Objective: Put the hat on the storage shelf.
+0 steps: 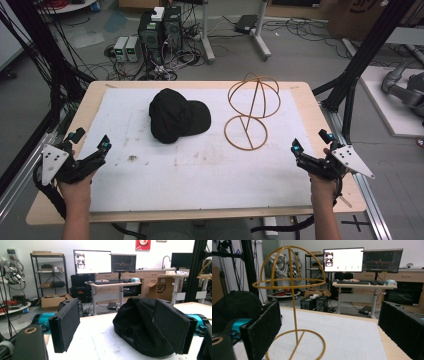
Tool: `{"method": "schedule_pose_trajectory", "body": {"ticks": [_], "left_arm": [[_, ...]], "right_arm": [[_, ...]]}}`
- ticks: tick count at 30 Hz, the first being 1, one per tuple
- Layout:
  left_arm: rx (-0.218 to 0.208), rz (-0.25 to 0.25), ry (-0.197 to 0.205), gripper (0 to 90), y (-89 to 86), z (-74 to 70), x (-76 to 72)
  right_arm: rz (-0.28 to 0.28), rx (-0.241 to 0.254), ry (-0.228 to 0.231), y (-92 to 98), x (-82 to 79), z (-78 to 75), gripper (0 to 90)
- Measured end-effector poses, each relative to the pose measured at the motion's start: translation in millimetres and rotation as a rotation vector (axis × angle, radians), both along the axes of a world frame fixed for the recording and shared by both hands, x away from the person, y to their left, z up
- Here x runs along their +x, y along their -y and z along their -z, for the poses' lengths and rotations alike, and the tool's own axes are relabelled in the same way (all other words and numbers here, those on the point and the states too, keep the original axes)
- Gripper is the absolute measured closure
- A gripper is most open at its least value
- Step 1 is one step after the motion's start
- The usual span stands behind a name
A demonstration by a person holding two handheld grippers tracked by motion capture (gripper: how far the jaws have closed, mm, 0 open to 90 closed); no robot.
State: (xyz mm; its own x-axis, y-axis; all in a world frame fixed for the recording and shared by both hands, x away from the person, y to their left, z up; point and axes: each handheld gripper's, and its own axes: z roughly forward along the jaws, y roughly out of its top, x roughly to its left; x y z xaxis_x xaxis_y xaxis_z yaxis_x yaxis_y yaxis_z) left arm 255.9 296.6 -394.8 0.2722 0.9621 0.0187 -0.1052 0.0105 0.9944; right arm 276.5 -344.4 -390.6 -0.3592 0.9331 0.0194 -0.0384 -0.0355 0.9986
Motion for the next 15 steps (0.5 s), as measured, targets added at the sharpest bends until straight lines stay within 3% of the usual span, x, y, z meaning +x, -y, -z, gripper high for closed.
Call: {"method": "schedule_pose_trajectory", "body": {"ticks": [15], "left_arm": [[-0.005, 0.006, -0.004, 22.4, 2.3, -1.5, 1.7]], "right_arm": [[-0.007, 0.003, -0.001, 1.6, 0.2, 0.6, 4.4]]}}
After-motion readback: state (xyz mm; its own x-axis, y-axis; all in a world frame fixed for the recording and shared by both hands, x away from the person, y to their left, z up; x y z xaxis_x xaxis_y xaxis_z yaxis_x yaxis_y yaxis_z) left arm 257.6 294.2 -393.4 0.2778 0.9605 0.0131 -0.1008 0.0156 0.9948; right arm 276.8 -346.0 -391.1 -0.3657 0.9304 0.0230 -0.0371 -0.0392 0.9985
